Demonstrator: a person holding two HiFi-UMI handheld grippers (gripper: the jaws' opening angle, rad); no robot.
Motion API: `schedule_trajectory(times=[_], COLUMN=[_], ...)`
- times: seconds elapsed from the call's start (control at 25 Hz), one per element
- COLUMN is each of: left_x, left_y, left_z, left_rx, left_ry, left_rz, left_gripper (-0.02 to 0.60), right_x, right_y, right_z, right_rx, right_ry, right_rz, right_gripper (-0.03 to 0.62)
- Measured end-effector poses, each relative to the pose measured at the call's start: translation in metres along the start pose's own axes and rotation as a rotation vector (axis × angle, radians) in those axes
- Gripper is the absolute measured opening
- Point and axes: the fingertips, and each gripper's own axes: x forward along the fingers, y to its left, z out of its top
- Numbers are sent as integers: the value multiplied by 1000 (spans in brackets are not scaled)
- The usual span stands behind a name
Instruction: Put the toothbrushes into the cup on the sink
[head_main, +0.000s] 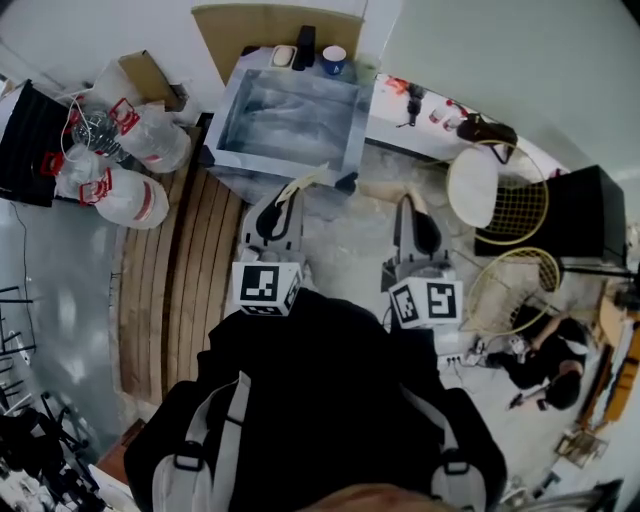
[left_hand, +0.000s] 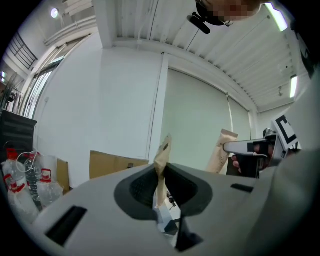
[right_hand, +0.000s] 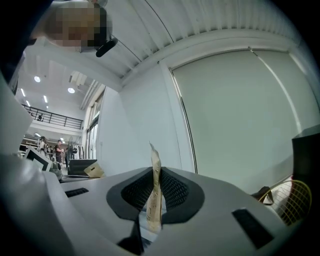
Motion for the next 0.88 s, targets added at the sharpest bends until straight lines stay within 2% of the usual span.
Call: schedule_trajectory(times=[0.24,0.48,0.88], left_x=[46,71,143], left_y=[28,48,62], left_z=[4,-3,-2], left_rx=[3,-5,14], left_ry=[16,38,48], left_rz=[-46,-55,-60], left_gripper=[43,43,43], right_x=[45,74,137], right_y=[0,1,-32], right_z=[-1,-13,-14], right_rx=[-10,-1,10], right_ry=[8,34,16], right_rz=[-43,-51,-50], right_gripper=[38,38,38])
